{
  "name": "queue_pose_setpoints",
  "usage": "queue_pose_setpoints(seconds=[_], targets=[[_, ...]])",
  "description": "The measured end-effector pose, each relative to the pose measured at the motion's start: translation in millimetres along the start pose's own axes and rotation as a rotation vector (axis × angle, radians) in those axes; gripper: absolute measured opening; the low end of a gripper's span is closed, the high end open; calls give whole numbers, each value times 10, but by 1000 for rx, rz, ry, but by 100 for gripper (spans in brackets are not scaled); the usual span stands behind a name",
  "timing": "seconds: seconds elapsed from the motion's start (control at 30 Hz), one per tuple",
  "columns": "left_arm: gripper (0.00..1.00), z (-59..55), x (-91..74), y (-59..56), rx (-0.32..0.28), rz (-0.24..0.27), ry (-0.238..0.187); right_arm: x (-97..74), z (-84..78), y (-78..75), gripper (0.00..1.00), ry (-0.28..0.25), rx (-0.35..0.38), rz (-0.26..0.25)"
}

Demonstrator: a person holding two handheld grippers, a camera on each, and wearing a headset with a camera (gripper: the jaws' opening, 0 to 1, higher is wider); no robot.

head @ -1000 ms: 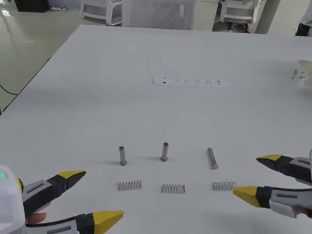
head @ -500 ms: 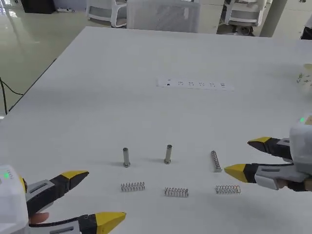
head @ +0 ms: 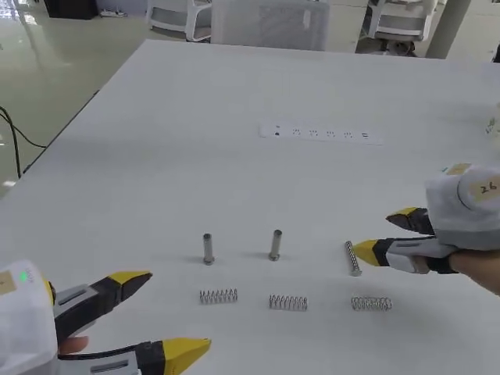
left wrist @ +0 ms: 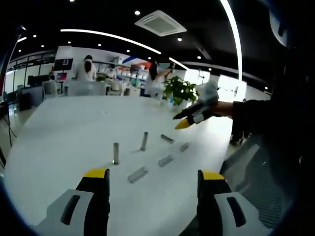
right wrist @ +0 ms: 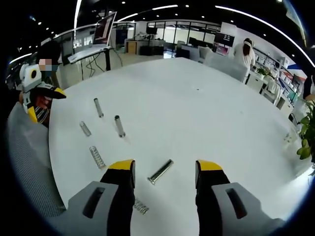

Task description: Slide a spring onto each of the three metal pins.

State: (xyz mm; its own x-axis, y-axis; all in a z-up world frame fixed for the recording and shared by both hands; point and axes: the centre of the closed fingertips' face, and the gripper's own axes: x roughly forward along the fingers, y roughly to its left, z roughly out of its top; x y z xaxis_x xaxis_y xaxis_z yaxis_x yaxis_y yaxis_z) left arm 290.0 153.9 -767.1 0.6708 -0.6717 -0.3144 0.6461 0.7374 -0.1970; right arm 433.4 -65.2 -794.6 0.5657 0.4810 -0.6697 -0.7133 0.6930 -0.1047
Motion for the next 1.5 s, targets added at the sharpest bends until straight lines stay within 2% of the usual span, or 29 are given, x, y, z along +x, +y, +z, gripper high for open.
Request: queue_pose_setpoints(seconds=[0.1, 0.47, 0.63, 0.87, 0.9, 0.93, 1.17, 1.5], targets=[[68, 7, 0, 1, 1, 1, -1, 85, -34, -54, 47, 15, 9, -7], [67, -9, 6, 3, -4, 3, 0, 296, -121, -49, 42, 85, 45, -16], [67, -11, 10, 0, -8, 2, -2, 382, -224, -79, 40, 141, 77, -33], [66, -13, 17, -7, -17, -1, -4, 467, -265, -68, 34, 167, 101, -34], [66, -13, 17, -7, -18, -1, -4, 458, -295, -90, 34, 188, 120, -56], [66, -12, 17, -8, -19, -1, -4, 486, -258, -77, 33, 175, 108, -39], [66, -7, 17, -6, -24, -1, -7, 526, -292, -76, 22, 210, 134, -39], [65, -9, 21, -6, -25, -1, -8, 578, -342, -81, 16, 247, 169, -58]])
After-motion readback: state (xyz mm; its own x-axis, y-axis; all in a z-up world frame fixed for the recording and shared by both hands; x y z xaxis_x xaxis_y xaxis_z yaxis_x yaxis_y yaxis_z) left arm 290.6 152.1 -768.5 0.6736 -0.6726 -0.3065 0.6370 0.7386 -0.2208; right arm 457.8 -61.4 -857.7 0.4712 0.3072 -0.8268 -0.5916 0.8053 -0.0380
